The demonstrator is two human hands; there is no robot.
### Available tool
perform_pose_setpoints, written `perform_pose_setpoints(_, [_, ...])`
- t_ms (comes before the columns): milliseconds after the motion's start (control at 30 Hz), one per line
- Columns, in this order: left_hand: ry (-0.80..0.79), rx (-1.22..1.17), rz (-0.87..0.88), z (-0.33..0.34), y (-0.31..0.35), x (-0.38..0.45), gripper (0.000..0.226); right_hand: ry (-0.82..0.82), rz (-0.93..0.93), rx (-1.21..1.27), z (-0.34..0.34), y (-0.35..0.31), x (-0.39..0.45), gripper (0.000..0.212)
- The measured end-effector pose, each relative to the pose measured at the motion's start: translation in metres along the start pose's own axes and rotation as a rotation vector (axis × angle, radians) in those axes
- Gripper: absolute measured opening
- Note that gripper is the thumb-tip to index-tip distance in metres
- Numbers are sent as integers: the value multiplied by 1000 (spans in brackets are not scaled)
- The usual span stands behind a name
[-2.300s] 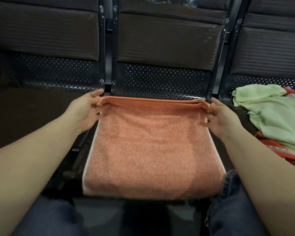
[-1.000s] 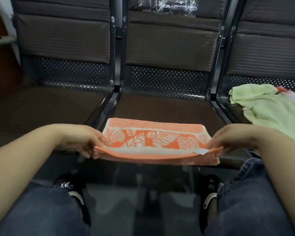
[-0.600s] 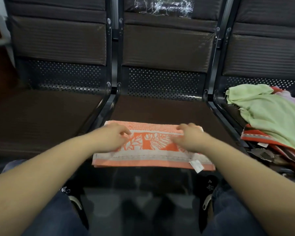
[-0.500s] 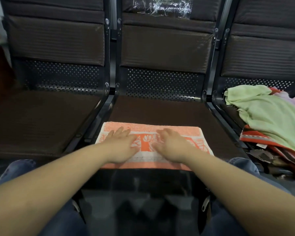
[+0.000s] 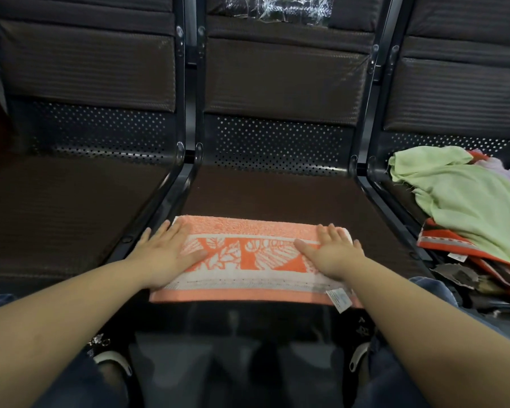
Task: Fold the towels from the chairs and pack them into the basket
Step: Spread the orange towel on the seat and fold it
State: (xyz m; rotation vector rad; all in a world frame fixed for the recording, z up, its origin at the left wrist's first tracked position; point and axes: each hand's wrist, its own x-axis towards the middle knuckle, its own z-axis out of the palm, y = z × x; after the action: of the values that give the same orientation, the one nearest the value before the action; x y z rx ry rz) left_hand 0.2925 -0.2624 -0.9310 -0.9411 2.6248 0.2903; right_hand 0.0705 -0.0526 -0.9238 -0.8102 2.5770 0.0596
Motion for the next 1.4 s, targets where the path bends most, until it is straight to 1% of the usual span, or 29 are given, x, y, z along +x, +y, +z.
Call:
perform_pose_setpoints(33, [11,18,-1,1,-4,-1,99,7,11,-15,0,0,0,88])
perform_pose_setpoints(100, [51,69,5,2,-5,-3,89,32,32,-64,-2,-6,-3,88])
perform_pose_setpoints(167, [88,84,42,0,-1,-6,84,14,41,-53,-4,-17,-11,89])
perform_pose_setpoints(200, [88,74,69,-1,3,-8,89,-21,30,-20,-4,-23,-15,90])
perform_pose_setpoints(300, [39,-5,122,-4,17,-11,134,-126,-10,13,0,-34,-26,94])
perform_pose_setpoints(333, [5,-15,117,-4,21,-10,138,-139,-10,-4,2,-36,-27,95])
perform_pose_setpoints(367, [-24,-18,103,-3,25,-8,131,-147,-6,-15,3,-37,-27,95])
perform_pose_setpoints(433, [-63,-20,60,-2,33,-4,104,-160,0,-17,4,-39,-22,96])
perform_pose_setpoints(467, [-68,-17,50,-2,35,-1,95,-162,2,-19,4,-40,-18,96])
perform_pose_setpoints(500, [-65,-16,44,-1,36,4,91,-162,3,-21,3,-40,-14,97])
perform_pose_setpoints(733, [-18,-36,32,-7,37,26,89,-140,-29,6,-7,-42,13,96])
perform_pose_setpoints(867, [-28,-76,104,-11,25,26,84,-67,-47,-20,-5,-50,12,92])
perform_pose_setpoints(933, [-46,-111,156,-14,10,23,87,-49,-130,-6,-5,-58,6,89])
perform_pose_setpoints(967, [-63,-144,175,-16,1,21,96,-45,-194,1,-4,-64,2,88])
perform_pose_setpoints(1033, [-80,-223,212,-20,-18,12,122,-45,-346,2,-2,-77,-9,83])
perform_pose_setpoints(1067, [-79,-259,233,-20,-27,9,131,-45,-420,-4,1,-84,-15,80])
perform_pose_setpoints(1100, [-77,-298,257,-19,-35,5,135,-47,-485,-9,4,-90,-20,78])
perform_pose_setpoints(1200, [-29,-352,320,-15,-51,-5,130,-43,-629,-22,13,-108,-31,75])
perform_pose_setpoints(1267, [0,-358,343,-14,-56,-10,124,-36,-693,-30,16,-119,-36,74])
perform_pose_setpoints(1300, [7,-358,354,-13,-57,-12,118,-37,-716,-30,17,-124,-37,73])
perform_pose_setpoints(1400, [43,-335,349,-10,-57,-15,89,-26,-770,-5,22,-139,-42,69])
